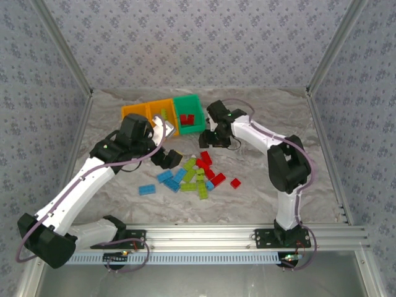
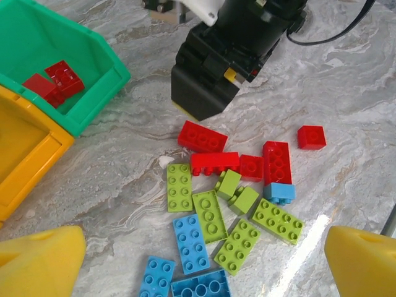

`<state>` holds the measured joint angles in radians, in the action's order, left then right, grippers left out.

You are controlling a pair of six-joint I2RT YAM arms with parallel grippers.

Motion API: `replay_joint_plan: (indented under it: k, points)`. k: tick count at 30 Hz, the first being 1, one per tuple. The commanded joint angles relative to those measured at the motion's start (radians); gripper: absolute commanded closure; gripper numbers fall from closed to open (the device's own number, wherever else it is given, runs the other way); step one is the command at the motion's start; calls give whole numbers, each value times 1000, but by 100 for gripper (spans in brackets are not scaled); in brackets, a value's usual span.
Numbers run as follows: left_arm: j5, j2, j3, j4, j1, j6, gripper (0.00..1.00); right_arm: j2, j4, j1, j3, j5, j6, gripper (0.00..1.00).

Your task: Sort the legos into containers by color

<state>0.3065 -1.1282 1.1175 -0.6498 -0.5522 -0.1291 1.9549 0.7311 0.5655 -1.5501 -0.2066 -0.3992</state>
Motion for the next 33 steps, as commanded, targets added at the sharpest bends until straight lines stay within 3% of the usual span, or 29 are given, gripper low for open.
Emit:
replay_joint_plan:
  k: [1, 6, 14, 21, 27, 33]
  points:
    - [-9, 18, 1, 13, -9, 19, 1, 70, 44, 24, -45, -16, 13, 36]
    - [-14, 15, -2, 13, -9, 22, 1, 130, 65, 37, -74, 43, 14, 32]
    - [-17, 18, -14, 16, -10, 29, 1, 190, 88, 45, -72, 44, 56, 55]
    - [-15, 13, -17, 18, -11, 29, 1, 74, 95, 20, -64, 58, 48, 74]
    - [-45, 12, -9, 38, -12, 66, 1, -126, -95, 2, -67, 23, 46, 76]
    - [-117, -5, -15, 121, -11, 257, 1, -17, -255, 3, -212, 93, 47, 76]
